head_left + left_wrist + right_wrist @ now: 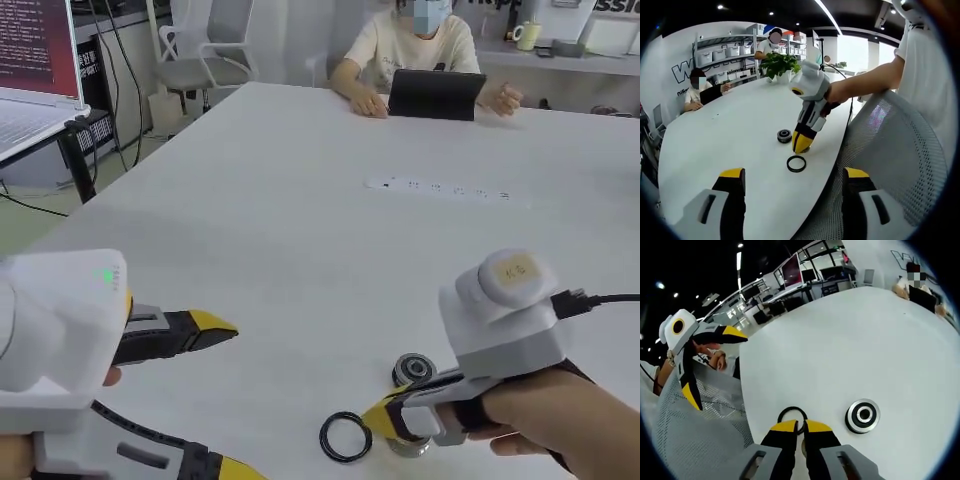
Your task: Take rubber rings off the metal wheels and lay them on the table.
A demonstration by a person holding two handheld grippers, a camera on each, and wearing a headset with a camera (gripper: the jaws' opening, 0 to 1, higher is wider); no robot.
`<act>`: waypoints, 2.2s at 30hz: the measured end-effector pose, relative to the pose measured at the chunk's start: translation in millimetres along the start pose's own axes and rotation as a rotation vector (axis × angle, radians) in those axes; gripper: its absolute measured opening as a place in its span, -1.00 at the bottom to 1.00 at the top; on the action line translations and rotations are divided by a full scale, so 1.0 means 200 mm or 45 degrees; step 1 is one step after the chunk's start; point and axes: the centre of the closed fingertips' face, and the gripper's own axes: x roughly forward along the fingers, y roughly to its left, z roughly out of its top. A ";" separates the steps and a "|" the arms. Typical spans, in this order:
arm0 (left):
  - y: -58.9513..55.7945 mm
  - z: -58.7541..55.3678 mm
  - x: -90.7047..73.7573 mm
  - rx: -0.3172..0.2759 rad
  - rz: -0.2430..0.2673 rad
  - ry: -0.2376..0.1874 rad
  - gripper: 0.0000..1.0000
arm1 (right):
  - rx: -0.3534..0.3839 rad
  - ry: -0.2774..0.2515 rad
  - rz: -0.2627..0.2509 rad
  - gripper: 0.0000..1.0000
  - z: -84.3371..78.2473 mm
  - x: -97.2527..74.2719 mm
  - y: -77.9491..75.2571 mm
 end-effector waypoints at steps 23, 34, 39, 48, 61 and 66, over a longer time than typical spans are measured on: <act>-0.02 0.01 0.00 -0.007 -0.021 -0.010 0.53 | 0.122 -0.188 -0.113 -0.96 0.10 -0.17 -0.20; 0.00 0.20 -0.06 -0.014 -0.042 -0.149 0.43 | 0.160 -0.204 -0.260 -0.98 0.03 -0.26 -0.37; 0.02 0.33 -0.02 0.079 -0.068 -0.174 0.41 | 0.166 -0.181 -0.265 -0.98 -0.02 -0.25 -0.40; 0.07 0.55 0.07 0.190 -0.110 -0.248 0.40 | 0.141 -0.154 -0.265 -0.97 -0.05 -0.25 -0.39; 0.20 0.71 0.42 0.292 -0.063 -0.287 0.18 | 0.146 -0.144 -0.223 -0.97 -0.08 -0.22 -0.39; 0.19 0.80 0.48 0.272 -0.082 -0.396 0.09 | 0.131 -0.135 -0.213 -0.96 -0.09 -0.21 -0.39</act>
